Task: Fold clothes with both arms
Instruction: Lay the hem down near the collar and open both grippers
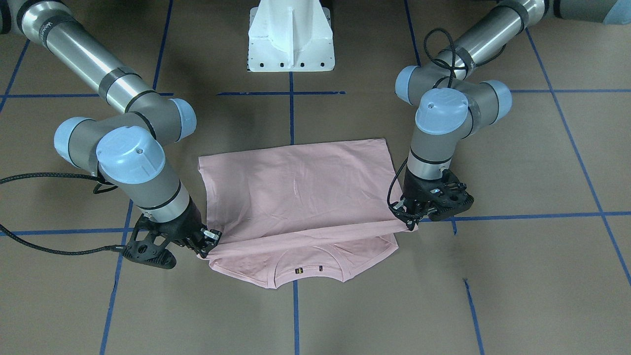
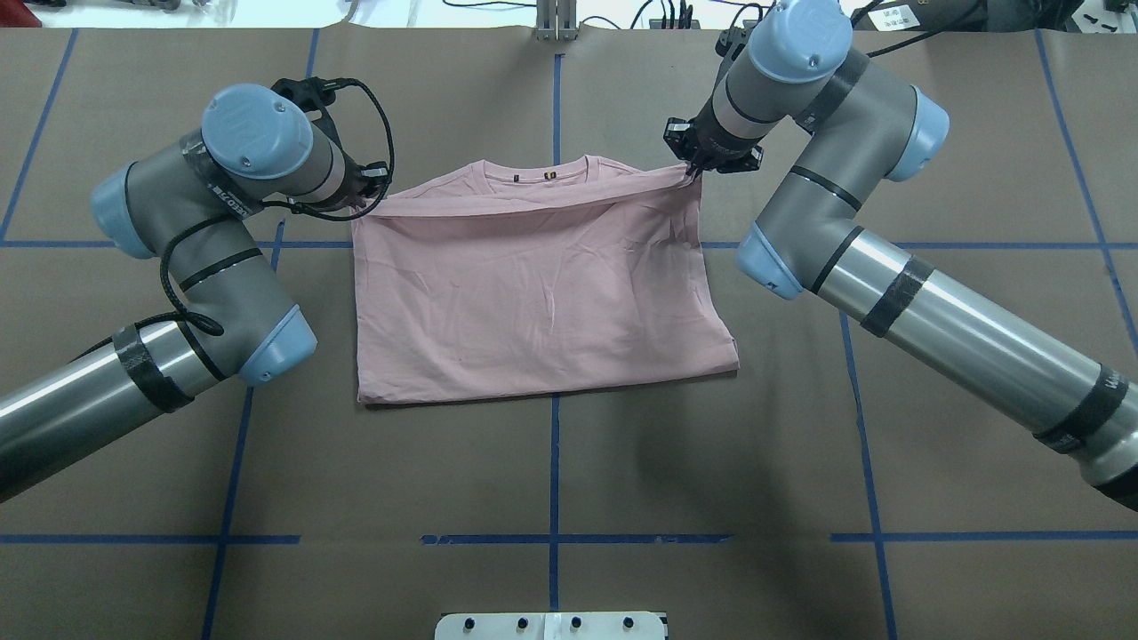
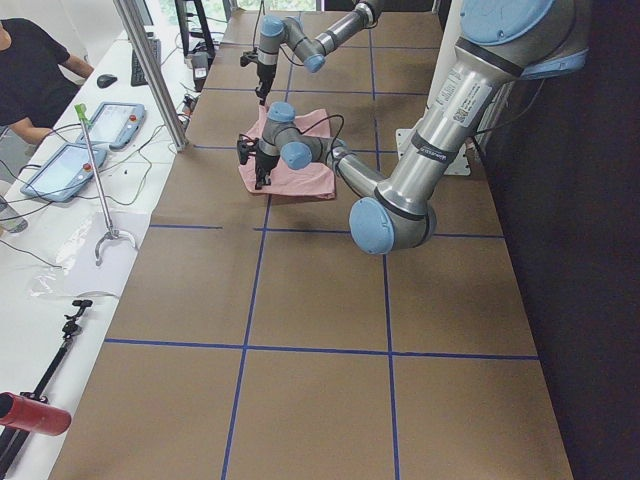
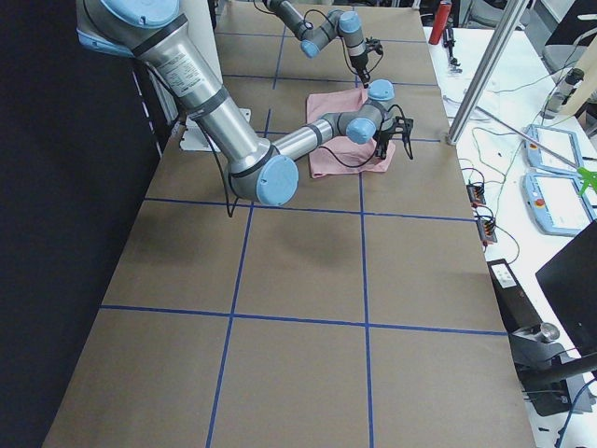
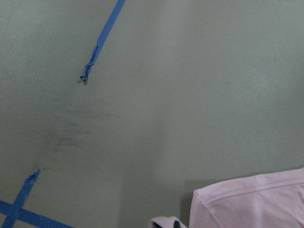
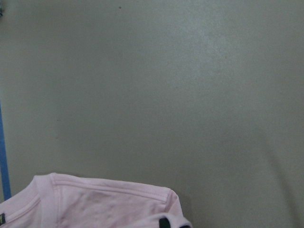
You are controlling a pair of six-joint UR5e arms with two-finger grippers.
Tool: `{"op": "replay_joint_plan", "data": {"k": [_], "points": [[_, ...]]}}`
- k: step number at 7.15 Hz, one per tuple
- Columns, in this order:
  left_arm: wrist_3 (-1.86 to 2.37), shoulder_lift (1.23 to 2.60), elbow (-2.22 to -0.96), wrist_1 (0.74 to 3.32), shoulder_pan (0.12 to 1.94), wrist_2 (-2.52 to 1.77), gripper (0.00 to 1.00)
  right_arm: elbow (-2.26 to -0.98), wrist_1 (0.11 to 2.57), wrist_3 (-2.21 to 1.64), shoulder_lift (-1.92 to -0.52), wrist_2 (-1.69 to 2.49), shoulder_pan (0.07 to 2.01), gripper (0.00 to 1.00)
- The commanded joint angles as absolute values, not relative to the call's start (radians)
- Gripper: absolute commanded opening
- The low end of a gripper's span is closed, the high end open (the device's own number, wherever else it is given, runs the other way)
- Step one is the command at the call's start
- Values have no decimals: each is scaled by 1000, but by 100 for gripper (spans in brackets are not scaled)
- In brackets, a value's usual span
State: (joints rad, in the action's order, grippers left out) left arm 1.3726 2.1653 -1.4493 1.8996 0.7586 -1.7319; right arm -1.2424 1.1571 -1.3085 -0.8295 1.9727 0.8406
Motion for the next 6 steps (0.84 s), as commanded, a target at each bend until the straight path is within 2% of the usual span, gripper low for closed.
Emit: {"op": "replay_joint_plan", "data": {"k": [1,6], "points": [[1371,2171,-1427,1926,765,-1732,0,-1230,1157,-1308,-828,1973,848,0],[1370,2183,-1422,1930,767,-1733,0,-1229,1154,-1304,-818,1974,841,0]]}}
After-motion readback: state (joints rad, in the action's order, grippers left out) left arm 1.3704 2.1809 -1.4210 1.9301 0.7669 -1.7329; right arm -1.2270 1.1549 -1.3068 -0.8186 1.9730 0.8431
